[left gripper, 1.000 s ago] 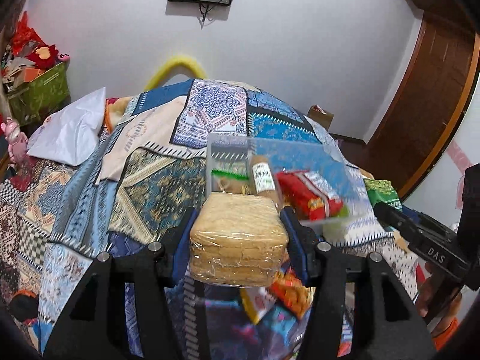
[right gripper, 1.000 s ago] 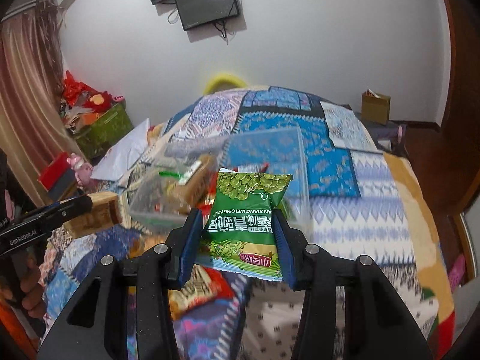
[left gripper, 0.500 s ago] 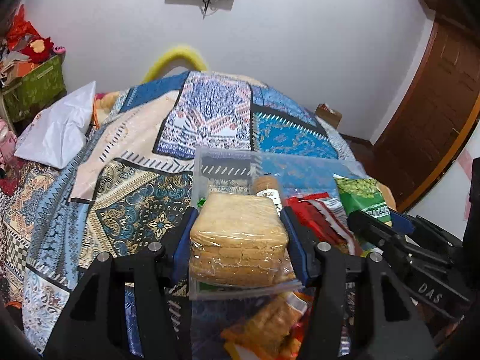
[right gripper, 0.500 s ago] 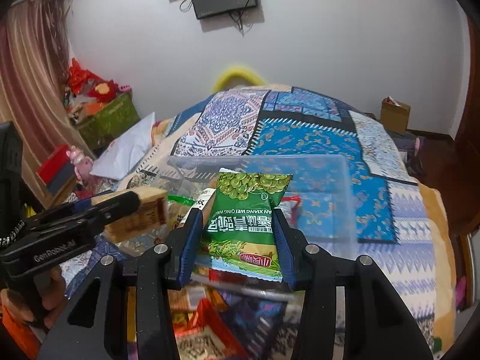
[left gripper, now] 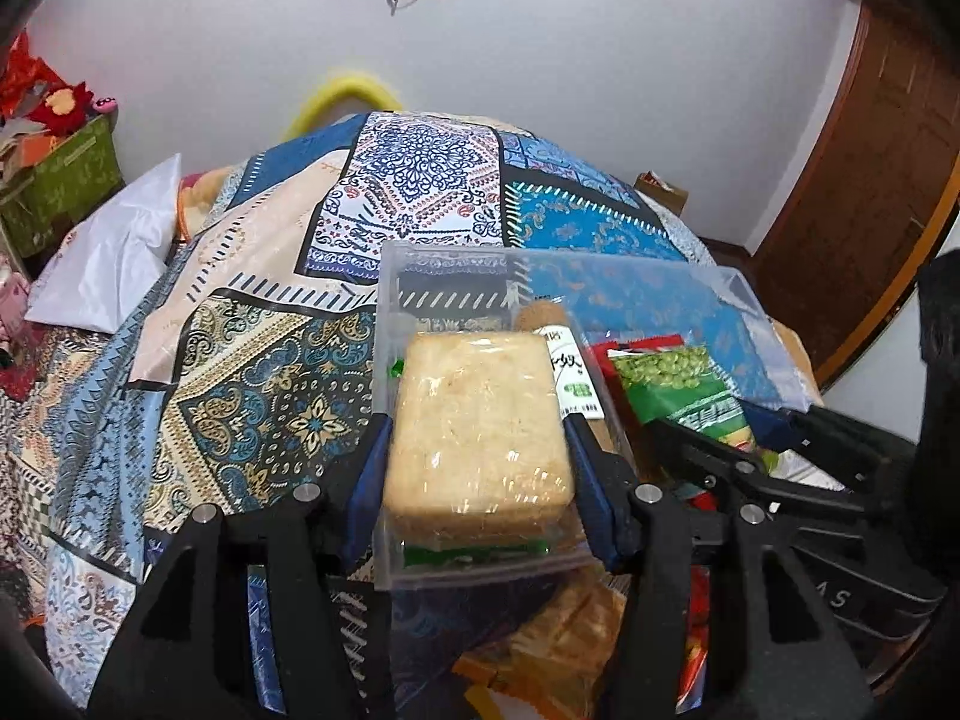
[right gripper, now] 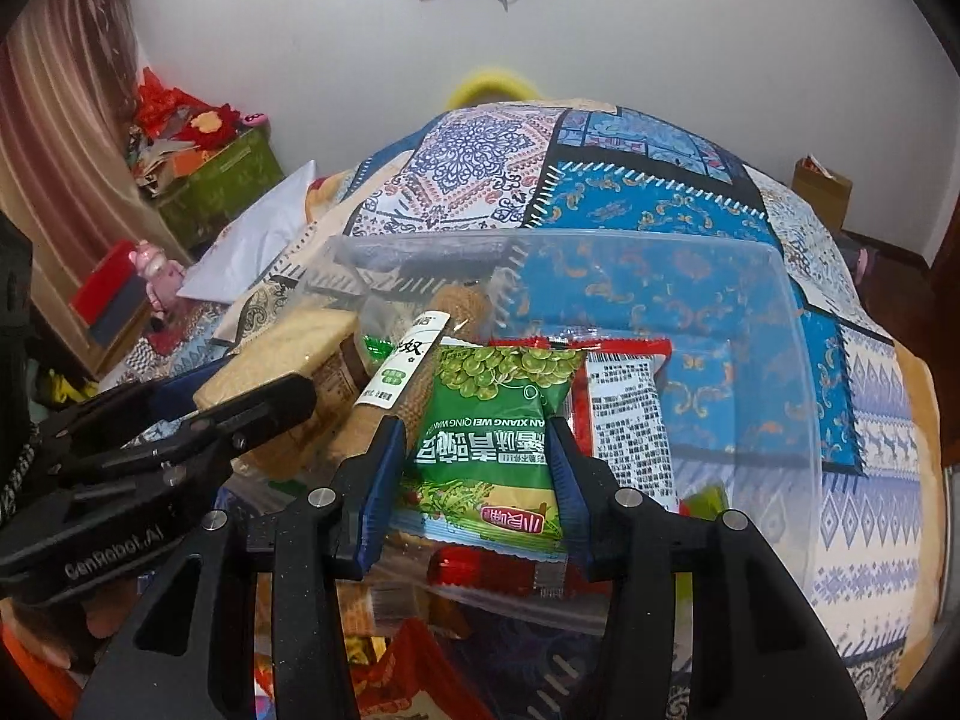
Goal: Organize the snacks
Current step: 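Lower cracker pack into clear box with left tool while right tool drops pea bag in, then grasp red chip bag with left tool while right tool grasps orange puff bag, then carry red chip bag with left tool while right tool carries puff bag into clear box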
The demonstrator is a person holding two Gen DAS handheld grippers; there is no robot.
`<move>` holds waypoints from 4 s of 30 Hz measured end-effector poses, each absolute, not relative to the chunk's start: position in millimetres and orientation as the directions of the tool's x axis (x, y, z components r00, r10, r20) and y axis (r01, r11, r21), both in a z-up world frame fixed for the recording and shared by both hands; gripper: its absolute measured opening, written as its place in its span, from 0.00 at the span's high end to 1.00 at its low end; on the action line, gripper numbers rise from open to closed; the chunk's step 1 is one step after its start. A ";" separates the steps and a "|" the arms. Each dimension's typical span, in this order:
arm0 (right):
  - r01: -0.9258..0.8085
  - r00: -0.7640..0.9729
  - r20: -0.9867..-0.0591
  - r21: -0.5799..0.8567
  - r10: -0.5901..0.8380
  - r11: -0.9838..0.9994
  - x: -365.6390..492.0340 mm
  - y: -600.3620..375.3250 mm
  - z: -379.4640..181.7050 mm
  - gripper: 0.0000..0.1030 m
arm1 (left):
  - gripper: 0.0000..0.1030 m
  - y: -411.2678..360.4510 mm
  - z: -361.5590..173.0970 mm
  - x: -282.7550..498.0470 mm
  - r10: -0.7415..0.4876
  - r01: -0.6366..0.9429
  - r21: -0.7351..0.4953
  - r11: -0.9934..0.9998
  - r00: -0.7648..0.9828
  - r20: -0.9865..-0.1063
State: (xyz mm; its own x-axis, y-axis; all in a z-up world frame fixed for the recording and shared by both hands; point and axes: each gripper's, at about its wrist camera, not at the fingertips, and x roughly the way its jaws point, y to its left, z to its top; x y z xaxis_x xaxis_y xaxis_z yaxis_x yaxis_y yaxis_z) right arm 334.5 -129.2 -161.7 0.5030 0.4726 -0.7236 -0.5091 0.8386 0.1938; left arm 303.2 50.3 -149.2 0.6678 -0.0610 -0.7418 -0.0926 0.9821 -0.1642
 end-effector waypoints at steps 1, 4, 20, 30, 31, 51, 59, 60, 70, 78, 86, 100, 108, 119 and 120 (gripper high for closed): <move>-0.508 0.505 -0.728 0.183 0.464 0.841 334.0 -129.1 -160.3 0.56 | 0.46 50.5 -149.2 302.7 -0.060 -0.094 -0.162 0.982 0.663 -0.746; -0.507 0.518 -0.725 0.166 0.453 0.846 330.2 -131.7 -153.5 0.44 | 0.44 53.8 -146.3 298.0 -0.077 -0.099 -0.184 0.978 0.648 -0.758; -0.494 0.608 -0.668 0.104 0.429 0.863 257.1 -169.4 -116.9 0.25 | 0.39 45.3 -97.5 207.3 -0.091 -0.017 -0.140 0.990 0.683 -0.725; -0.499 0.551 -0.717 0.126 0.426 0.857 201.0 -183.8 -146.5 0.25 | 0.34 29.7 -119.4 136.4 -0.092 0.032 -0.093 0.995 0.632 -0.770; -0.501 0.541 -0.726 0.128 0.424 0.856 197.4 -183.4 -151.9 0.25 | 0.34 29.1 -123.1 131.8 -0.092 0.033 -0.092 0.995 0.625 -0.775; -0.607 0.431 -0.839 0.002 0.332 0.794 161.7 -131.3 -222.8 0.16 | 0.34 43.0 -187.3 100.6 -0.125 -0.044 -0.166 0.985 0.481 -0.868; -0.580 0.423 -0.813 0.097 0.401 0.809 171.2 -155.5 -211.5 0.41 | 0.34 28.0 -170.1 113.8 -0.133 -0.004 -0.157 0.988 0.518 -0.845; -0.572 0.427 -0.807 0.108 0.408 0.813 172.5 -161.9 -209.2 0.42 | 0.34 24.5 -167.5 117.8 -0.135 0.002 -0.157 0.988 0.523 -0.841; -0.455 0.534 -0.744 0.149 0.403 0.878 184.6 -224.2 -184.6 0.42 | 0.34 -10.9 -168.5 165.3 -0.160 0.045 -0.160 0.986 0.518 -0.840; -0.380 0.561 -0.730 0.193 0.391 0.905 191.8 -265.0 -187.1 0.42 | 0.34 -29.3 -186.5 206.2 -0.140 0.032 -0.143 0.989 0.491 -0.860; -0.354 0.543 -0.734 0.241 0.408 0.904 202.3 -277.3 -197.2 0.42 | 0.34 -45.7 -192.5 236.9 -0.121 0.033 -0.121 0.992 0.500 -0.857; -0.355 0.541 -0.722 0.269 0.431 0.895 211.3 -278.0 -197.3 0.42 | 0.68 -48.0 -182.6 220.9 -0.172 0.092 -0.146 0.985 0.577 -0.799; -0.349 0.583 -0.688 0.268 0.432 0.898 217.3 -275.4 -175.4 0.42 | 0.69 -42.7 -156.7 198.4 -0.186 0.110 -0.150 0.982 0.627 -0.757; -0.361 0.640 -0.631 0.257 0.438 0.896 238.4 -259.6 -143.4 0.42 | 0.69 -23.2 -104.6 199.5 -0.184 0.109 -0.153 0.982 0.722 -0.667; -0.364 0.645 -0.625 0.255 0.440 0.896 241.4 -256.9 -140.3 0.42 | 0.69 -20.9 -99.3 202.6 -0.182 0.108 -0.153 0.982 0.731 -0.657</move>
State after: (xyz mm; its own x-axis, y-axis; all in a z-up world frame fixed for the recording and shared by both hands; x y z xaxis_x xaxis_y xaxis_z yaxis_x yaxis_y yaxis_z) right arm 241.4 -256.9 -140.3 0.6447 0.4397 -0.6253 -0.3637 0.8959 0.2549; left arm 202.6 -20.9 -99.3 0.7312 -0.1824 -0.6573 0.1075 0.9824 -0.1531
